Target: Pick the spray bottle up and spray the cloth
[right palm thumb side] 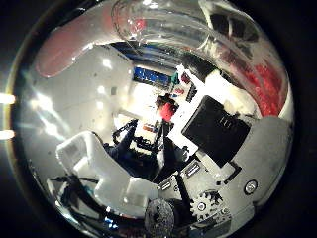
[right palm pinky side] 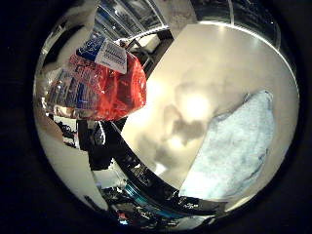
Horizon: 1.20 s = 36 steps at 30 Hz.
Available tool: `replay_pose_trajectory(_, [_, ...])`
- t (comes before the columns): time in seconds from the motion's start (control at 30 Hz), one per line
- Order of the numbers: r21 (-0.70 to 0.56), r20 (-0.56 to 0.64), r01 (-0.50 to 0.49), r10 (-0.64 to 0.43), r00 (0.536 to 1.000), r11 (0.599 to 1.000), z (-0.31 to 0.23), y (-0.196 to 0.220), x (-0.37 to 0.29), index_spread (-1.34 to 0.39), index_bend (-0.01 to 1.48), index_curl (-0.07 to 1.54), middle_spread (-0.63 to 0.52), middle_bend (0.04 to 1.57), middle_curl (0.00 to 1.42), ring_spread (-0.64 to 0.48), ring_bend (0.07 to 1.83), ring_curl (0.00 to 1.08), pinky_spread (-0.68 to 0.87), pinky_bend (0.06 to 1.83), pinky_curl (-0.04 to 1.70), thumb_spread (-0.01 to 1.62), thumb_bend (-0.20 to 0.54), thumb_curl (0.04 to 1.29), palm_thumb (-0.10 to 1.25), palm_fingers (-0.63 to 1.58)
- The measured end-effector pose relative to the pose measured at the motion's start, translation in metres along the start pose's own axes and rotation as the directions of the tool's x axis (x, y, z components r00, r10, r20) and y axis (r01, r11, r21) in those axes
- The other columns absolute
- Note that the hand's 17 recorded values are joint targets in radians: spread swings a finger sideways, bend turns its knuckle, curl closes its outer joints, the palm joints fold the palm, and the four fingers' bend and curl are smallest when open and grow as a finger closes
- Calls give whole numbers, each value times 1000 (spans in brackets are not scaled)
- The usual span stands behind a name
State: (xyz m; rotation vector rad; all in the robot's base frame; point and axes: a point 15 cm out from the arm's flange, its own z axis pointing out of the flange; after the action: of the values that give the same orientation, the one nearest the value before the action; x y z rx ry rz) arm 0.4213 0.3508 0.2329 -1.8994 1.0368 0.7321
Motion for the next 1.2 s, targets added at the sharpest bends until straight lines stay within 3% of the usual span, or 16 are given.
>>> replay_pose_trajectory(0.5, [-38, -19, -41, 40, 999, 998, 44, -16, 99, -205, 1172, 801, -97, 1418, 654, -219, 1352, 803, -141, 1014, 1495, 945, -17, 751, 1013, 1138])
replay_pose_trajectory(0.8, [-49, -24, -64, 63, 998, 997, 56, -14, 126, -199, 1132, 788, -94, 1376, 638, -206, 1331, 770, -164, 977, 1388, 963, -29, 721, 928, 1149])
replay_pose_trajectory(0.9, [-66, -30, -65, 63, 998, 996, 58, -8, 131, -216, 1001, 752, -89, 1310, 607, -188, 1289, 708, -208, 927, 1250, 942, -31, 682, 878, 1153])
replay_pose_trajectory(0.97, [-87, -40, -55, 52, 998, 995, 58, -3, 133, -255, 783, 720, -95, 1230, 581, -186, 1270, 665, -270, 910, 1139, 908, -39, 652, 833, 1041])
replay_pose_trajectory(1.0, [-101, -47, -47, 43, 998, 994, 58, 0, 135, -258, 765, 718, -96, 1216, 577, -185, 1262, 658, -277, 909, 1126, 906, -37, 649, 832, 1040])
replay_pose_trajectory(1.03, [-122, -58, -40, 34, 998, 992, 58, 5, 139, -278, 601, 701, -109, 1117, 560, -187, 1261, 655, -328, 928, 1092, 918, -36, 628, 814, 806])
replay_pose_trajectory(1.1, [-147, -76, -22, 11, 997, 989, 55, 9, 142, -316, 452, 662, -121, 1025, 536, -196, 1242, 633, -377, 934, 1044, 956, -32, 594, 797, 628])
replay_pose_trajectory(1.2, [-177, -94, -3, -13, 995, 984, 50, 13, 143, -389, 392, 601, -125, 822, 477, -197, 1088, 574, -353, 842, 999, 995, -35, 538, 759, 239])
